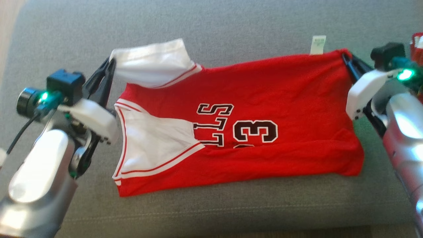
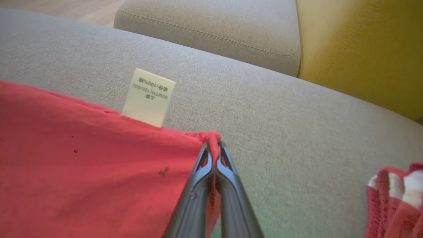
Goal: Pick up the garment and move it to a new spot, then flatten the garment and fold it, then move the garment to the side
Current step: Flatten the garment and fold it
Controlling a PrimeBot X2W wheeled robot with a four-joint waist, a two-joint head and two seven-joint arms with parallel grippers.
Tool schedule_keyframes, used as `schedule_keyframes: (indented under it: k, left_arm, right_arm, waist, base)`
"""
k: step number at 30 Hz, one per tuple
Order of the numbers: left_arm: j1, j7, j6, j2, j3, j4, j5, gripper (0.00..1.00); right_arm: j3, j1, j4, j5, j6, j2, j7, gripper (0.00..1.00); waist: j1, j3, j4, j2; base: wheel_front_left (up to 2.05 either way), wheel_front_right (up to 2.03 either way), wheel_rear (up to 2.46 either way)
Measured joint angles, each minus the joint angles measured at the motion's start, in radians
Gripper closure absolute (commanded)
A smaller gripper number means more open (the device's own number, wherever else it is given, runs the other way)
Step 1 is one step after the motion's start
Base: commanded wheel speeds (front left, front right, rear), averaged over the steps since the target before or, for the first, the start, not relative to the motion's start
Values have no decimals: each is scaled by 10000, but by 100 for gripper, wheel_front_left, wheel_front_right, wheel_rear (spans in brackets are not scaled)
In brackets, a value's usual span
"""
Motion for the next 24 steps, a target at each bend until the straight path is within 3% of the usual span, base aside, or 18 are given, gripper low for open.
schedule_keyframes:
  k: [12, 24]
  left_arm:
    - [2031, 495, 136, 1012, -102, -1348, -100, 100]
    - [3846, 1164, 261, 1935, -470, -2617, -146, 100]
  right_arm:
    - [1083, 1494, -800, 1085, 0, -142, -15, 100]
    - [1894, 2793, -2696, 2387, 0, -1292, 1540, 100]
  waist:
    - [0, -878, -274, 0]
    - [0, -1223, -218, 0]
  base:
    - [0, 0, 0]
    - [0, 0, 0]
